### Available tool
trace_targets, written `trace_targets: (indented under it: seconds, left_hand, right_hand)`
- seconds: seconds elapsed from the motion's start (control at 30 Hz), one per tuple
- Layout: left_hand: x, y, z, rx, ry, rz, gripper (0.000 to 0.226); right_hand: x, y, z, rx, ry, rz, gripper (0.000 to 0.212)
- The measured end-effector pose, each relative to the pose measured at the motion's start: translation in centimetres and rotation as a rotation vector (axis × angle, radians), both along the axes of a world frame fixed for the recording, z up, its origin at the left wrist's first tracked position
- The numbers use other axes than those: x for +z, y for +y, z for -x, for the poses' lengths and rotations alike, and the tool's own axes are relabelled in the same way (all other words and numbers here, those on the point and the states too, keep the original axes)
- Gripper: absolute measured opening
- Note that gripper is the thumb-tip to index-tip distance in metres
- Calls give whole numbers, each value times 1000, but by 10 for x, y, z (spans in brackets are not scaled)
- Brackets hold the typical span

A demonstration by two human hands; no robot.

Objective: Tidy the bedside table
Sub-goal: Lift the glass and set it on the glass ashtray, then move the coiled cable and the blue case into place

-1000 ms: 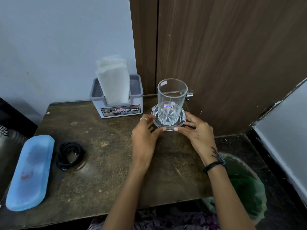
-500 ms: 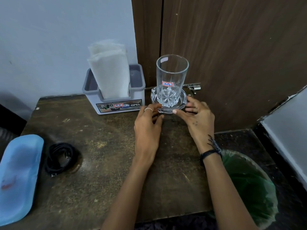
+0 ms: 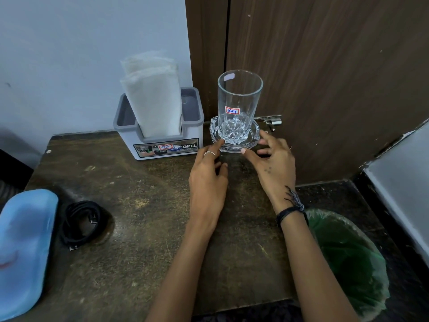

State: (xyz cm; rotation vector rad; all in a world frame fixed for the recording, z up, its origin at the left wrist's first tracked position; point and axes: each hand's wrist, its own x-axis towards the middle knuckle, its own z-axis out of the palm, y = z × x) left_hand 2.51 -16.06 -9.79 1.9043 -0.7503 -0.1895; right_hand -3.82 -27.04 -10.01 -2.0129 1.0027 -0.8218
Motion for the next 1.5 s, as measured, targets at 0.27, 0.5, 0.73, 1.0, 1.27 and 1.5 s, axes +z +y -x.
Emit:
trace_targets:
  seconds: [0.27, 0.5, 0.73, 1.0, 1.27, 1.5]
  left_hand:
    - [5, 1, 4, 14, 31, 2, 48]
    - [23, 24, 15, 44, 52, -16, 24]
    - [54, 79, 23, 194, -35, -41, 13]
    - [51, 167, 26, 597, -124, -213, 18]
    - [48, 180, 15, 664, 9, -412, 22]
    - [39, 154, -22, 597, -3, -233, 21]
  right_hand:
    - [1, 1, 1, 14, -5, -20, 57]
    - [14, 31, 3, -86, -204, 6, 25]
    - [36, 111, -12, 197, -305, 63, 8]
    - [38, 181, -32, 777, 77, 95, 24]
    - [27, 204, -54, 827, 262, 348, 19]
    - [20, 190, -86, 684, 184, 296, 14]
